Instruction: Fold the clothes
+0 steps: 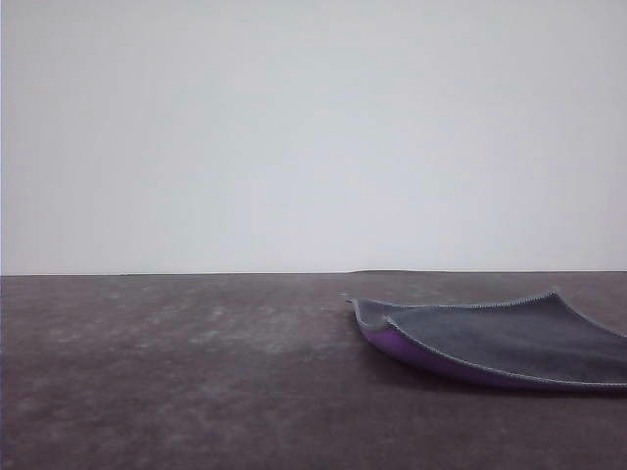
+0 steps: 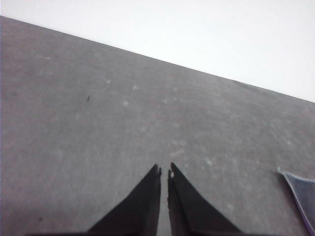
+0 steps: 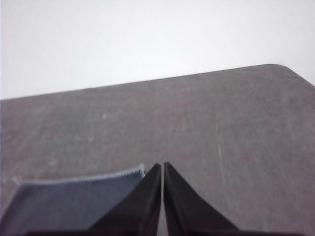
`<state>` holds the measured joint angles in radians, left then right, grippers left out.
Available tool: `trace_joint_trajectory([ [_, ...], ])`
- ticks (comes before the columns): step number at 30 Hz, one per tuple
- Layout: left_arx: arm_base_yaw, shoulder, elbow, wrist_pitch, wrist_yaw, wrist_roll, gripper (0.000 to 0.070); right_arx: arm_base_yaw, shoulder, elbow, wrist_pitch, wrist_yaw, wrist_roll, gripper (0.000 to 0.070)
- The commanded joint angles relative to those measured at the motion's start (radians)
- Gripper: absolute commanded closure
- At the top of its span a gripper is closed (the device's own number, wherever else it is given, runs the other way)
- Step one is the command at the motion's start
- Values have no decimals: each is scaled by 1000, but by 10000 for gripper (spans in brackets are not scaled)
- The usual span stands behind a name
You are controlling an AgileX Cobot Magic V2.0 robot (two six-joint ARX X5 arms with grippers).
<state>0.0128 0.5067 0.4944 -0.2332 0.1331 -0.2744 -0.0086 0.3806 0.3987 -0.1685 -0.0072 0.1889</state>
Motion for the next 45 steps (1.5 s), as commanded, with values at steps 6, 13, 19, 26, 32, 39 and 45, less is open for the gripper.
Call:
trace_joint_trajectory([
  [6, -5, 374, 217, 47, 79, 27, 688, -3, 298, 234, -21, -19, 6, 697],
  [13, -47, 714, 426, 47, 207, 34, 688, -10, 585, 433, -21, -24, -26, 697],
  [19, -110, 912, 544, 46, 266, 42, 686, -27, 760, 501, -19, -62, -44, 697],
  [26, -196, 1057, 595, 48, 315, 60, 687, -93, 895, 501, -31, -179, -48, 697],
  [32, -284, 1136, 596, 46, 354, 60, 686, -166, 978, 501, -65, -321, -57, 697],
  [39, -343, 1148, 596, 54, 363, 63, 686, -223, 998, 501, -117, -437, -74, 697],
  [45, -348, 1147, 596, 53, 363, 59, 682, -236, 998, 501, -155, -468, -74, 695],
])
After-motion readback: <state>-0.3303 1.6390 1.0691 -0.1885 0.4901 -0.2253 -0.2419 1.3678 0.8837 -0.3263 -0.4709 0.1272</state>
